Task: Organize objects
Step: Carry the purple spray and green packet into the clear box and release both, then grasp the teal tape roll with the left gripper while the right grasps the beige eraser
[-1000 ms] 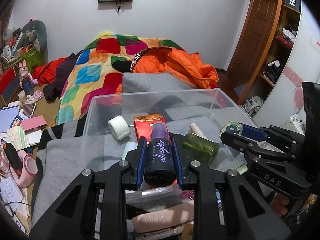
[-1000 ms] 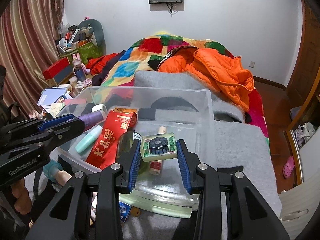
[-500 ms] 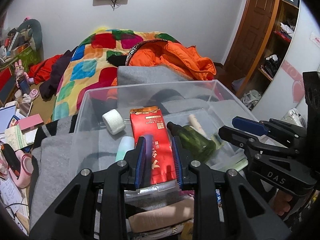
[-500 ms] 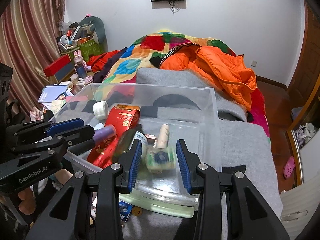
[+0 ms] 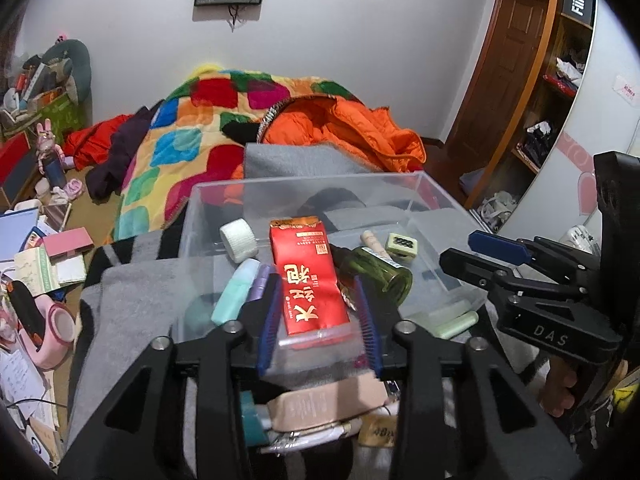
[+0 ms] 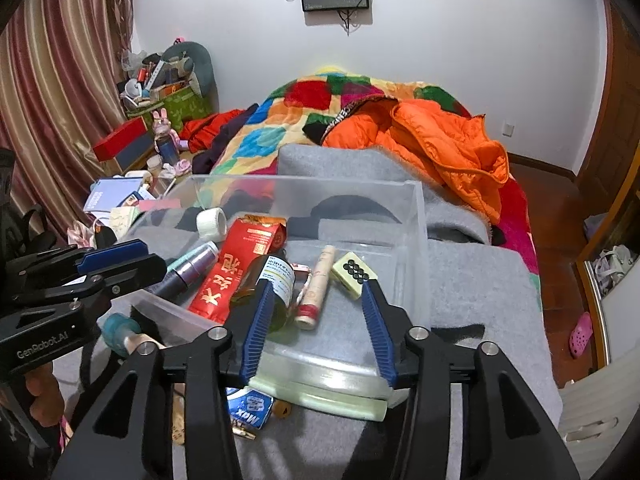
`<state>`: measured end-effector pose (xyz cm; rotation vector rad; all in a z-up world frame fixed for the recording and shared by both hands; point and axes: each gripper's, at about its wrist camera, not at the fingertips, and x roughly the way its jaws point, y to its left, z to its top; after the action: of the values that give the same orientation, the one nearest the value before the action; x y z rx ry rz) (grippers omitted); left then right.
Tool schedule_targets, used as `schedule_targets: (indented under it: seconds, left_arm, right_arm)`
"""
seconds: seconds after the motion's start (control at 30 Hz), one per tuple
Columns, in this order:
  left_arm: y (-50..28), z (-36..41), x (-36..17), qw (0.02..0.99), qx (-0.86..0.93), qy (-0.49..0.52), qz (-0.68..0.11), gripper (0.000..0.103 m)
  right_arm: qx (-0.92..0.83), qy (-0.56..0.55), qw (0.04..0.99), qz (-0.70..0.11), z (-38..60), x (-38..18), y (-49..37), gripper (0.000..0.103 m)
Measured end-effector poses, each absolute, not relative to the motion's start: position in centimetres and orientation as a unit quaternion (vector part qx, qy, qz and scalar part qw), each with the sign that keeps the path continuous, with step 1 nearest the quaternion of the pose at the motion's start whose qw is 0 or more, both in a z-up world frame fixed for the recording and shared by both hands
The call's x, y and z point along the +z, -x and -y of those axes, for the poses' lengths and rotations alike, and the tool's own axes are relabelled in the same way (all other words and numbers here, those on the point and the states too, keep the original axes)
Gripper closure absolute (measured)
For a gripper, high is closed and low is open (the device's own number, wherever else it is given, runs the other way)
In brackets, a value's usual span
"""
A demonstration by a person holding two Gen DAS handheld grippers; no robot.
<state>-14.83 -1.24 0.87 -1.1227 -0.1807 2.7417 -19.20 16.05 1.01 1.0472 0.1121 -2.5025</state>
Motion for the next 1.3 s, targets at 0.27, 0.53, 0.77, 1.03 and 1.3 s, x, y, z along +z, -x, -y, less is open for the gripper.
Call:
schedule_targets:
  seconds: [0.27,0.53,0.77,1.03,1.3]
  left_arm:
    - [11.5,2.1,2.3,0.07,0.933,0.35,0.047,0.047]
    - [8.6,3.6,0.5,0.04,0.928,0.367,0.045,0.047]
    - [8.2,4.5,-2.7,0.025,0.913,0.403,0.058,0.047]
    - [9.1,5.3,-5.2,0.031,0.897,0.432,0.089,0.063]
    - [8.7,5.4,-5.3,0.024,0.901,0.423,0.091,0.085]
  right_arm:
    - [-0.907,-0.354,0.222,-0.049,-16.4,2.5,16.2,0.048]
    - [-0.896,-0.359,0.249,-0.078,-14.8,1.2,12.2,0.038]
    - [-0.866,-0.406,0.283,-0.077,-12.7,-2.3,10.8,0.038]
    - [-0.842,-0.427,0.316,-0.094,-10.9,-4.7,10.1,0.059]
    - [-0.849,-0.416,0.311,-0.1,-10.5,-4.8,10.3,0.063]
